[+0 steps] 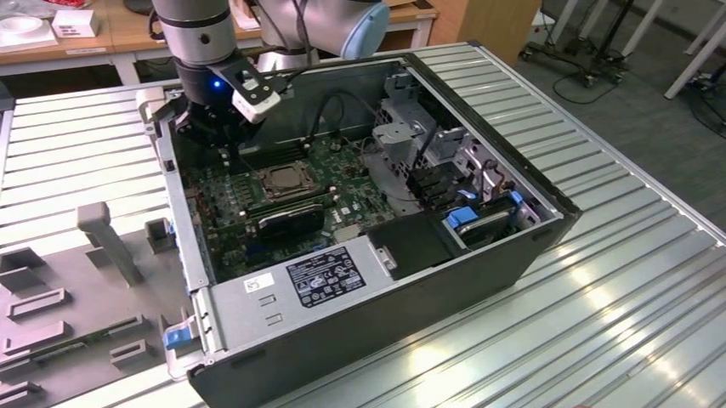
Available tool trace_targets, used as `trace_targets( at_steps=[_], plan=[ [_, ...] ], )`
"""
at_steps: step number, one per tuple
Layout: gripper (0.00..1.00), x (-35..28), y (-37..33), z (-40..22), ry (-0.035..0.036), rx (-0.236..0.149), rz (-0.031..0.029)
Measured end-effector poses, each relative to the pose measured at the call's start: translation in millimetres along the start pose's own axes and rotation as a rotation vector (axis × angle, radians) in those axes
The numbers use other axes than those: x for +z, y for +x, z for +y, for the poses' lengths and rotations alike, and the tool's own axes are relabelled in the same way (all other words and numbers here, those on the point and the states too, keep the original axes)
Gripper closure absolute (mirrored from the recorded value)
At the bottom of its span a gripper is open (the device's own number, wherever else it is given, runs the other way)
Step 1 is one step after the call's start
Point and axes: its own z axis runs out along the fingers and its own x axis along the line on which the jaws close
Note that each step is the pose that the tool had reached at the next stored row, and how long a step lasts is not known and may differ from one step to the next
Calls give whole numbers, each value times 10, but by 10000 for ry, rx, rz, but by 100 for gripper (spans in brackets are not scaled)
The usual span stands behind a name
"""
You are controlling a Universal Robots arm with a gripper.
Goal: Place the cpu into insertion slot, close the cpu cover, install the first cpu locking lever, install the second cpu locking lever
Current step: 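Install the first cpu locking lever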
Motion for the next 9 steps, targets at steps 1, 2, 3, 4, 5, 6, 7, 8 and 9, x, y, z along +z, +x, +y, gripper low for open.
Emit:
trace_targets(
  at_steps=[1, 2, 3, 4, 5, 6, 7, 8, 9],
  plan=[
    [89, 1, -5, -6, -31, 3, 12],
    [89, 2, -10, -11, -57, 6, 30],
    [89, 2, -17, -16, -79, 7, 56],
    [89, 2, -22, -21, -96, 8, 84],
    [89, 1, -27, -26, -114, 10, 111],
    [89, 2, -31, -32, -131, 12, 134],
    [89, 1, -33, -36, -139, 12, 148],
    [89, 2, -33, -39, -139, 12, 149],
    [89, 2, -33, -40, -141, 13, 149]
  ],
)
